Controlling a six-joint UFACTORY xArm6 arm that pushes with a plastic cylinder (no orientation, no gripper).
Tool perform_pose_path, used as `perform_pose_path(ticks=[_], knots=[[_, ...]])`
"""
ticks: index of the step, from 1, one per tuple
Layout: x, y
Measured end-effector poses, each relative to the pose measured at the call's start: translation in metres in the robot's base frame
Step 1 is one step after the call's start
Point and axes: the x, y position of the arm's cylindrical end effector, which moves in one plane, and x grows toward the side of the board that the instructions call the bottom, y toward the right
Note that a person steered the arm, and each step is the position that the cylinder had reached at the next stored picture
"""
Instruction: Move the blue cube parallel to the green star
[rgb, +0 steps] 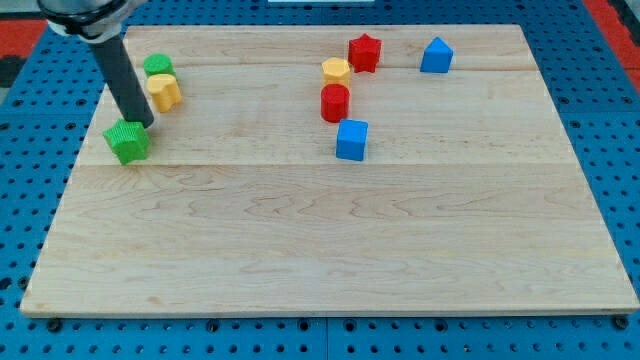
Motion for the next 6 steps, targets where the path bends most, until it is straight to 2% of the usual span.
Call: perform_pose_path(ticks=[1, 2, 3, 4, 5, 6], knots=[[-0.006, -0.042], [0.018, -0.085], [0.052, -0.038], [0.052, 0.054], [0.071, 0.133], [0.086, 0.258]])
